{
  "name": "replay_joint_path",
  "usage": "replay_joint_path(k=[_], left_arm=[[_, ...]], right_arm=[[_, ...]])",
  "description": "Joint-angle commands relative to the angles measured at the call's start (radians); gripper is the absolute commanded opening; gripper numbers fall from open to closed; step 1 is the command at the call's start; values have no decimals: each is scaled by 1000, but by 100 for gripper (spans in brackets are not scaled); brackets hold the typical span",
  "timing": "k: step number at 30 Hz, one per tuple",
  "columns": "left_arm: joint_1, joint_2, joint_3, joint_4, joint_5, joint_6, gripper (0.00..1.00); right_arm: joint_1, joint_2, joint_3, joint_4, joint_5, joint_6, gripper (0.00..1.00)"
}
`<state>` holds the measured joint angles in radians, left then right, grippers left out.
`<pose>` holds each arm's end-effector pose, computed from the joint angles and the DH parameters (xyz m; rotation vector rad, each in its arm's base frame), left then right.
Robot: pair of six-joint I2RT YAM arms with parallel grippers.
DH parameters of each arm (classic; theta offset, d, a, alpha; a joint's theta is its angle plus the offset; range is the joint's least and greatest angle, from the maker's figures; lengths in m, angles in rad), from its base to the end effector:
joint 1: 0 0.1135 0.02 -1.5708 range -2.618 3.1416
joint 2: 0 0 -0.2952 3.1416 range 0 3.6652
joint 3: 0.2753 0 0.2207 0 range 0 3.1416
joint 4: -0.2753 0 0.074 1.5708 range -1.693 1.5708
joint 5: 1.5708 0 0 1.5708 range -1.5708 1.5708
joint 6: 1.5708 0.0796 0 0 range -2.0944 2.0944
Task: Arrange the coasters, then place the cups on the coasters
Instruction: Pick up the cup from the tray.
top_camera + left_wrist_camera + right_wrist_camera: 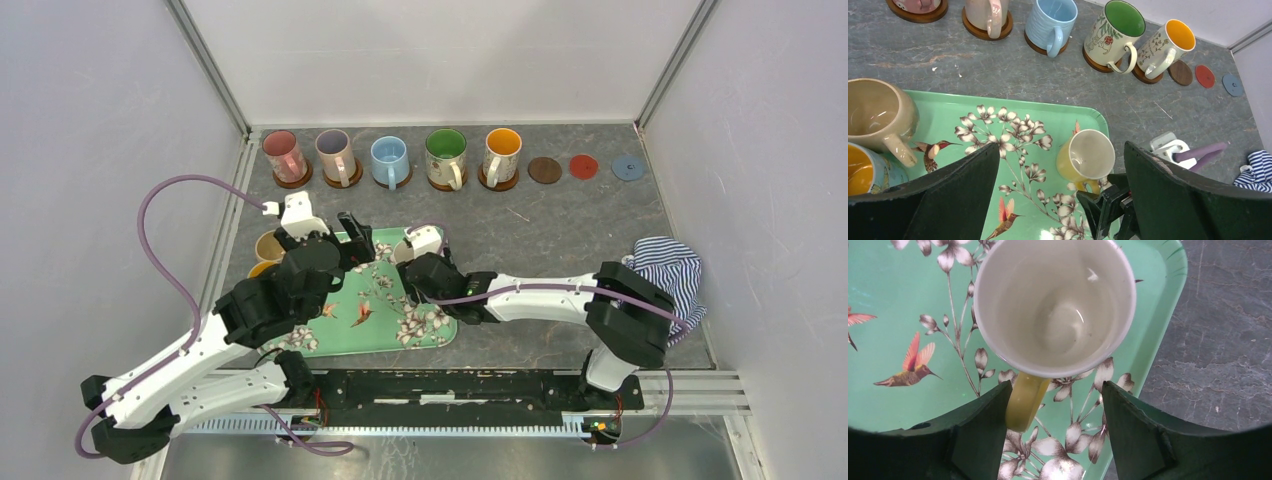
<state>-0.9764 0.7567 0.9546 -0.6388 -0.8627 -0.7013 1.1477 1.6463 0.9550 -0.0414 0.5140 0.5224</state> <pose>0.1148 -0.0619 0.3631 -0.2715 1.8423 -0.2930 0.1797 0.3037 0.2228 -0.4312 2.1707 0.3381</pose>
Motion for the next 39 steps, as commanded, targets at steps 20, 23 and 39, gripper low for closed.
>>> replay_joint_path(k=[20, 23, 39], left_arm=[[4, 3, 22, 42, -36, 23, 100], [4, 1, 21, 40, -38, 22, 100], [5, -11, 21, 26, -45, 19, 100]], right_arm=[[-1, 99, 90, -6, -8, -85, 48], [-2, 115, 110, -16, -9, -91, 45], [-7, 78, 117, -49, 51, -132, 1]])
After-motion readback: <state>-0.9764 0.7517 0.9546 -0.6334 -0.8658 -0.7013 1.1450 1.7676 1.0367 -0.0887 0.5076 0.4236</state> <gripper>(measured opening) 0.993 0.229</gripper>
